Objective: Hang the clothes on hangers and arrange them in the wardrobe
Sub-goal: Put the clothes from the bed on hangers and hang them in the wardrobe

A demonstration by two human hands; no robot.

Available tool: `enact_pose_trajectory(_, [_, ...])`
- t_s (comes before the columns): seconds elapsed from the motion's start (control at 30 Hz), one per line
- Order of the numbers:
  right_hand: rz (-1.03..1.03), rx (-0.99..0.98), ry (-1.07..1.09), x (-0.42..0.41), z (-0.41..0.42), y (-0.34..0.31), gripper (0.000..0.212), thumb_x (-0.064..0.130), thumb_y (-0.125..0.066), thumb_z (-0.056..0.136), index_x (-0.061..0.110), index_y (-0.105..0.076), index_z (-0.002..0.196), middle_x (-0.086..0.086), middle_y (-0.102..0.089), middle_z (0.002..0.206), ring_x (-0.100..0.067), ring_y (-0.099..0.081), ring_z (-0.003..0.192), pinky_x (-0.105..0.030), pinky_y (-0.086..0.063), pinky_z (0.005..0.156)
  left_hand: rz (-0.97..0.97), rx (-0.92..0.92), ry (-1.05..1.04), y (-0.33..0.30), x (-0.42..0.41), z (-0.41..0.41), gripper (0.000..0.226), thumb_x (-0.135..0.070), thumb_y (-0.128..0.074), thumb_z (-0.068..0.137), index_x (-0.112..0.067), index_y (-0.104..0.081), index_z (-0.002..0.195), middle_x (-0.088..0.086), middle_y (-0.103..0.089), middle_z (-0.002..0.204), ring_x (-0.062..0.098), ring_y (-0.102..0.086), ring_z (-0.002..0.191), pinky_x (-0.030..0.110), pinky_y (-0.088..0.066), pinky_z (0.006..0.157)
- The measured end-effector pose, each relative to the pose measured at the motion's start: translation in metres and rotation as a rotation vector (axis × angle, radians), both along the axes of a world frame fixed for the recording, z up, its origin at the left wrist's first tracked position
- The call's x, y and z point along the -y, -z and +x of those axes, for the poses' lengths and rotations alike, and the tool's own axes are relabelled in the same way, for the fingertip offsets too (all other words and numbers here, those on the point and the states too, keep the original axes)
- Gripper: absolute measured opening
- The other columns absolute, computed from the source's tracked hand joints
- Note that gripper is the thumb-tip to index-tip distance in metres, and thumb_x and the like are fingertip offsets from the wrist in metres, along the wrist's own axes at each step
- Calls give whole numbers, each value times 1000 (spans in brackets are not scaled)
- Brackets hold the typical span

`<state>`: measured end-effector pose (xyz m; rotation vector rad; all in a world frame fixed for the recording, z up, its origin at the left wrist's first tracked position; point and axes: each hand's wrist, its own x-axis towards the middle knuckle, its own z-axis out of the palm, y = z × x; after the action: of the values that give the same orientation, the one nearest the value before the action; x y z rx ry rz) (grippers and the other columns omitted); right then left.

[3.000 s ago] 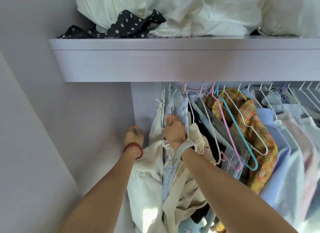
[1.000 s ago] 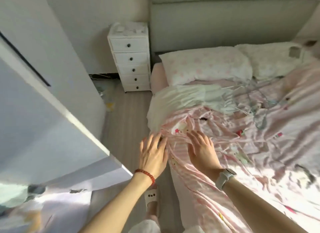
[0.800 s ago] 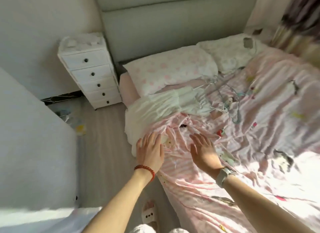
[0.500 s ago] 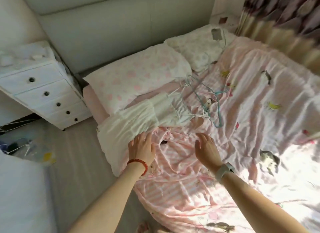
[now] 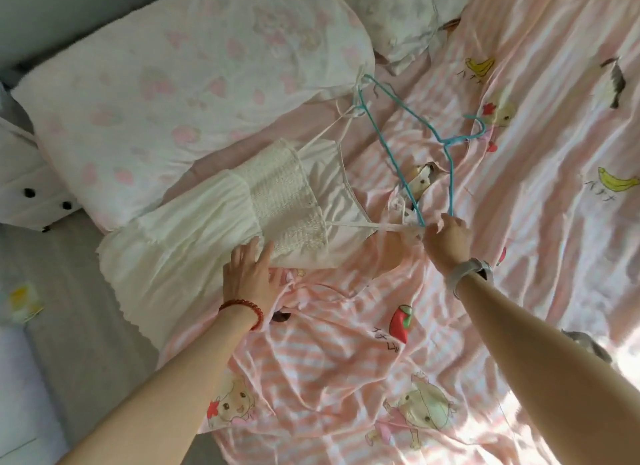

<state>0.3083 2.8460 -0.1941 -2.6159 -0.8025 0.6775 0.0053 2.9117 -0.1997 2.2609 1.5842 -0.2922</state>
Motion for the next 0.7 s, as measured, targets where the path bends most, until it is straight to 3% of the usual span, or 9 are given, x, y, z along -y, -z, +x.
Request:
enact_pose_trajectory(0.13, [28, -122, 262, -18, 28, 27, 63, 34, -30, 66, -3, -56, 111, -27, -57, 114, -41, -51, 106, -42, -41, 92, -2, -71, 69, 28, -15, 3, 62, -41, -60, 80, -30, -36, 137, 6, -27, 145, 27, -25, 128, 45, -30, 97])
enact_pose_trajectory(0.3, [145, -208, 442, -34, 30, 45, 25, 26, -42, 78, 9, -60, 85, -19, -57, 92, -34, -56, 89, -31, -40, 74, -32, 219, -107, 32, -31, 3, 28, -13, -46, 93, -9, -59, 118, 16, -61, 115, 33, -53, 104, 39, -41, 85])
enact_pose_trajectory(0.37, [245, -179, 459, -37, 15, 44, 23, 16, -42, 87, 4, -60, 93, -19, -58, 91, -34, -55, 89, -24, -34, 66, -34, 284, -149, 19, -29, -1, 26, -13, -44, 94, -8, -60, 114, 17, -65, 106, 34, -58, 95, 39, -45, 78])
enact_pose_trajectory(0.43, [390, -147, 436, -34, -10, 35, 21, 10, -39, 92, -1, -56, 98, -8, -57, 82, -29, -50, 80, -20, -30, 61, -29, 304, -111, 7, -23, -10, 28, -14, -43, 95, -9, -59, 117, 14, -66, 106, 32, -60, 93, 36, -47, 76])
enact_pose_trajectory(0.53, [483, -239, 301, -15, -49, 16, 16, 7, -35, 93, 11, -50, 90, 0, -59, 74, -21, -55, 74, -26, -38, 67, -21, 274, -139, -12, -9, -29, 27, -16, -37, 96, -11, -53, 118, 10, -63, 99, 28, -55, 81, 33, -42, 67])
enact_pose_trajectory(0.6, [509, -284, 206, 3, -71, 3, 19, 2, -35, 91, 13, -51, 89, 7, -58, 69, -16, -58, 65, -29, -44, 63, -17, 294, -180, -27, 3, -42, 26, -18, -33, 96, -14, -48, 117, 2, -56, 86, 22, -47, 71, 30, -33, 61])
enact_pose_trajectory(0.7, [537, -300, 49, 34, -101, -23, 18, -4, -40, 91, 3, -56, 91, 3, -52, 64, -8, -50, 56, -28, -41, 59, -65, 375, -215, -53, 27, -66, 23, -28, -31, 96, -23, -46, 113, -6, -54, 84, 20, -52, 72, 29, -34, 62])
